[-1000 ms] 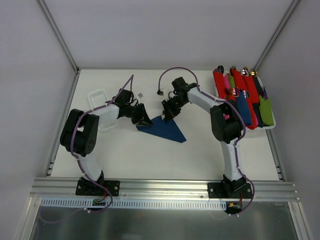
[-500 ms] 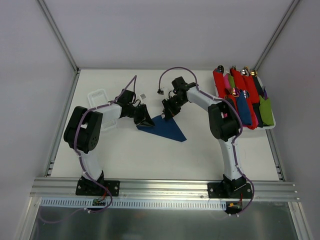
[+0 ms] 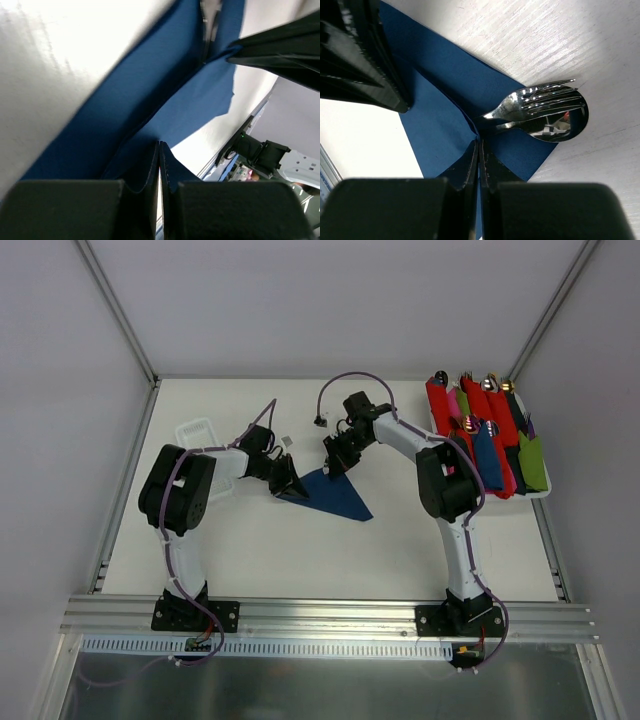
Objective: Place the utensils on the paper napkin and roll it up
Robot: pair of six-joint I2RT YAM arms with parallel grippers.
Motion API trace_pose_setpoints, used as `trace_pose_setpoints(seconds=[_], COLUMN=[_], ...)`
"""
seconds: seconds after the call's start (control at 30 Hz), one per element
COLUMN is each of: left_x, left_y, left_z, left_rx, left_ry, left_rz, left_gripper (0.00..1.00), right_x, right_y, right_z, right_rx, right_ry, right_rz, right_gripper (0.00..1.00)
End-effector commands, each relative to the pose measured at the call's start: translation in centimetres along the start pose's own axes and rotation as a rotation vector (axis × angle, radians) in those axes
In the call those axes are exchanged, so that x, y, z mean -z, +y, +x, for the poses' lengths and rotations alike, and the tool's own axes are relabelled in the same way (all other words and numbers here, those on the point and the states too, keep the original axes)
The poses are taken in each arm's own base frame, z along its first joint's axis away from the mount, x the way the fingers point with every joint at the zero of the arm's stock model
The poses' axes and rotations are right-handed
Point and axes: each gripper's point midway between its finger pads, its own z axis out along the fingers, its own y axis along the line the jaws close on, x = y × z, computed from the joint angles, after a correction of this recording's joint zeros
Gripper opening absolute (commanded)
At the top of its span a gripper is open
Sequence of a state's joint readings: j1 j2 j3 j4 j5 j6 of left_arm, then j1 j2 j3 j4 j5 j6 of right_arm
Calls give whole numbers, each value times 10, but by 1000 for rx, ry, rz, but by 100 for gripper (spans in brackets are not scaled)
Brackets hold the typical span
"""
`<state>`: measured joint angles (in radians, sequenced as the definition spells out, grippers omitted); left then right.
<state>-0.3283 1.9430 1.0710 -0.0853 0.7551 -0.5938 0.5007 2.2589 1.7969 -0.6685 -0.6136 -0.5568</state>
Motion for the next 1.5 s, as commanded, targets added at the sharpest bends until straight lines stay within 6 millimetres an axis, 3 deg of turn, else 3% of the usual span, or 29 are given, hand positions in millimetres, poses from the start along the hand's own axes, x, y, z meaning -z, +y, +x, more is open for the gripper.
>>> trace_pose_setpoints(seconds=[0.0,0.17,0.33,0.5,0.53,0.6,0.63,0.67,0.77,0.87,1.0,1.2,1.47], left_x=[-9,-14,-18,-19,-19,-19,-20,-20,-21,-21,-21,-21,-21], left_y=[0,7,17,23,26,28,29,30,32,33,35,36,38], left_z=[-3,-4,-2,2,3,4,5,6,7,8,12,13,11], left_rx=[25,63,116,141,149,158,163,165,172,181,186,189,189], left_ry=[7,6,10,6,3,4,6,8,6,8,11,8,-3], left_rz=[-1,-23,-51,-76,-85,-91,-92,-94,-99,-102,-104,-104,-112], left_gripper=[0,0,0,0,0,0,0,0,0,0,0,0,0], right_x=[8,19,57,106,117,113,112,108,104,86,63,34,4], right_y=[1,-2,-13,-24,-13,-1,13,27,54,74,84,71,45], right_z=[-16,-22,-33,-28,-30,-11,-11,3,1,7,7,6,42], right_rx=[7,0,-44,-226,-242,-322,-368,-413,-516,-554,-553,-565,-569], right_ry=[-37,-53,-114,-204,-231,-213,-227,-212,-256,-227,-180,-131,-3], right_rz=[5,46,130,154,126,67,1,-42,-188,-266,-301,-271,-192], right_gripper=[2,22,41,40,38,34,32,31,27,26,26,26,24])
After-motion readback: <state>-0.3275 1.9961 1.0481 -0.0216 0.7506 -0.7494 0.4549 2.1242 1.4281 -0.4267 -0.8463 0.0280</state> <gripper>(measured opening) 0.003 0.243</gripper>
